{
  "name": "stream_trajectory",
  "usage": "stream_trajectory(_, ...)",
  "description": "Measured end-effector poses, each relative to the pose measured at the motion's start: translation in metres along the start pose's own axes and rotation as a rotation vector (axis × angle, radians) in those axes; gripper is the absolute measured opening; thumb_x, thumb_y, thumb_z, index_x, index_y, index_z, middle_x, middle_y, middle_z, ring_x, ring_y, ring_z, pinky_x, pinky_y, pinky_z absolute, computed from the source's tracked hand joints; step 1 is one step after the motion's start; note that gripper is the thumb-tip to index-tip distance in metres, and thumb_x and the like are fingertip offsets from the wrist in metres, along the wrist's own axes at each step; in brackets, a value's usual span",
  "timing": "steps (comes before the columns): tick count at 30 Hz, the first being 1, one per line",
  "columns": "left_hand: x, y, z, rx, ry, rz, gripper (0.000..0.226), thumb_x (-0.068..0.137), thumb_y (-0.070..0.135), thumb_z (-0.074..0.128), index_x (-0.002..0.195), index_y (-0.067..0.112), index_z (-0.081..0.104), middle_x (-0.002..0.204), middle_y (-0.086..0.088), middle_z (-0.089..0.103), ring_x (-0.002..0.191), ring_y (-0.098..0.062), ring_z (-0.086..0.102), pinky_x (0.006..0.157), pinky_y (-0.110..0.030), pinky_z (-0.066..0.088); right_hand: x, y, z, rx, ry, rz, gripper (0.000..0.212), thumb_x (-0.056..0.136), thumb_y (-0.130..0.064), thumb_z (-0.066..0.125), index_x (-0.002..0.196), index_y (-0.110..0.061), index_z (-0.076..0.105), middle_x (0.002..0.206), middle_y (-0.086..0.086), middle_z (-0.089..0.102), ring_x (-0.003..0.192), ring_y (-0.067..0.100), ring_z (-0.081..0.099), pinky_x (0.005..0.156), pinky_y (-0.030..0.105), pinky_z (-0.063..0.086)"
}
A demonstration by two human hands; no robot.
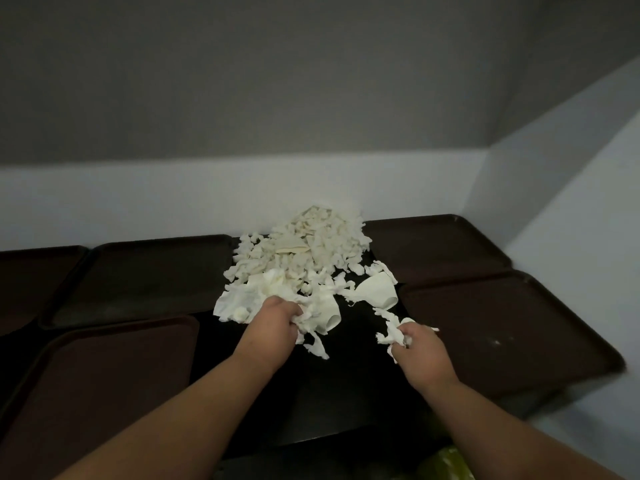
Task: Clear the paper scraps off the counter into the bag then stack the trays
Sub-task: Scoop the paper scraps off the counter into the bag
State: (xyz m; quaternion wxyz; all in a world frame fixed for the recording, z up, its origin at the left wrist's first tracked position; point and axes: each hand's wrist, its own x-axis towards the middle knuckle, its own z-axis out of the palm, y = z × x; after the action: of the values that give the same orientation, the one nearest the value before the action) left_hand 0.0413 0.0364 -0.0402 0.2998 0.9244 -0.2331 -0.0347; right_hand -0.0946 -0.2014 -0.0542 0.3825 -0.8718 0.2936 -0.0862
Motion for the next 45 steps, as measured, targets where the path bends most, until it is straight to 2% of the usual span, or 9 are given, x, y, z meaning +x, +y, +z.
stream_trajectory(5, 0.003, 0.034, 0.015, -0.031, -0.034, 0.077, 0.03, 0.093, 0.008, 0.055, 0.117, 0.021, 0.066, 0.114, 0.009, 0.046, 0.091, -0.009, 0.056, 0.086, -0.021, 0.048, -0.014, 0.019, -0.035, 0.01, 0.073, 0.03, 0.012, 0.084, -0.008, 0.063, 0.087, -0.019, 0.067, 0.082, -0.006, 0.061, 0.071, 0.006, 0.059, 0.054, 0.018, 0.038)
stream_trajectory(13, 0.013, 0.125, 0.068, -0.07, -0.079, 0.226, 0.026, 0.092, 0.013, 0.056, 0.112, 0.028, 0.065, 0.103, 0.016, 0.046, 0.094, -0.01, 0.058, 0.081, -0.018, 0.043, -0.031, 0.087, -0.106, 0.027, 0.209, 0.143, 0.012, 0.081, -0.007, 0.066, 0.083, -0.018, 0.068, 0.081, -0.002, 0.064, 0.07, 0.009, 0.06, 0.052, 0.015, 0.038)
stream_trajectory(18, 0.011, 0.201, 0.13, -0.082, -0.186, 0.331, 0.028, 0.093, 0.013, 0.056, 0.114, 0.025, 0.069, 0.111, 0.013, 0.047, 0.098, -0.008, 0.057, 0.085, -0.014, 0.036, -0.049, 0.156, -0.163, 0.033, 0.288, 0.264, 0.013, 0.078, -0.006, 0.067, 0.08, -0.019, 0.068, 0.075, -0.001, 0.066, 0.068, 0.015, 0.061, 0.055, 0.026, 0.042)
stream_trajectory(23, -0.007, 0.283, 0.196, -0.12, -0.342, 0.439, 0.027, 0.093, 0.012, 0.056, 0.113, 0.024, 0.07, 0.118, 0.011, 0.049, 0.099, -0.007, 0.056, 0.089, -0.017, 0.042, -0.072, 0.233, -0.216, 0.027, 0.371, 0.414, 0.015, 0.078, -0.005, 0.067, 0.08, -0.019, 0.064, 0.076, 0.0, 0.063, 0.068, 0.017, 0.056, 0.054, 0.022, 0.035)
stream_trajectory(30, -0.044, 0.346, 0.286, -0.093, -0.559, 0.508, 0.028, 0.091, 0.011, 0.055, 0.112, 0.023, 0.07, 0.119, 0.01, 0.049, 0.101, -0.009, 0.059, 0.097, -0.022, 0.045, -0.084, 0.322, -0.235, 0.105, 0.309, 0.595, 0.017, 0.079, -0.007, 0.065, 0.09, -0.019, 0.067, 0.085, 0.008, 0.067, 0.067, 0.021, 0.062, 0.054, 0.025, 0.041)
stream_trajectory(34, -0.058, 0.356, 0.329, -0.012, -0.67, 0.499, 0.03, 0.092, 0.014, 0.054, 0.114, 0.028, 0.069, 0.12, 0.011, 0.048, 0.101, -0.01, 0.059, 0.095, -0.021, 0.045, -0.085, 0.357, -0.235, 0.138, 0.228, 0.635, 0.019, 0.081, -0.012, 0.067, 0.098, -0.021, 0.068, 0.092, 0.004, 0.068, 0.075, 0.018, 0.063, 0.063, 0.025, 0.044)
stream_trajectory(38, -0.066, 0.364, 0.363, 0.039, -0.748, 0.494, 0.03, 0.092, 0.015, 0.054, 0.116, 0.028, 0.068, 0.119, 0.01, 0.046, 0.099, -0.012, 0.059, 0.092, -0.021, 0.045, -0.086, 0.388, -0.231, 0.227, 0.109, 0.671, 0.029, 0.081, -0.015, 0.071, 0.109, -0.022, 0.068, 0.094, 0.0, 0.07, 0.075, 0.012, 0.065, 0.062, 0.023, 0.051)
stream_trajectory(41, -0.069, 0.372, 0.383, 0.067, -0.801, 0.471, 0.029, 0.091, 0.016, 0.054, 0.114, 0.026, 0.067, 0.123, 0.004, 0.045, 0.101, -0.016, 0.059, 0.096, -0.025, 0.044, -0.088, 0.405, -0.227, 0.342, 0.075, 0.71, 0.044, 0.079, -0.012, 0.073, 0.12, -0.025, 0.064, 0.103, 0.0, 0.068, 0.079, 0.015, 0.067, 0.068, 0.032, 0.059)
stream_trajectory(45, -0.071, 0.38, 0.407, 0.093, -0.855, 0.434, 0.031, 0.094, 0.018, 0.051, 0.121, 0.026, 0.064, 0.133, 0.002, 0.043, 0.105, -0.018, 0.059, 0.099, -0.03, 0.046, -0.098, 0.425, -0.229, 0.374, 0.074, 0.755, 0.046, 0.083, -0.01, 0.067, 0.126, -0.027, 0.062, 0.102, -0.005, 0.064, 0.078, 0.012, 0.065, 0.06, 0.027, 0.054)
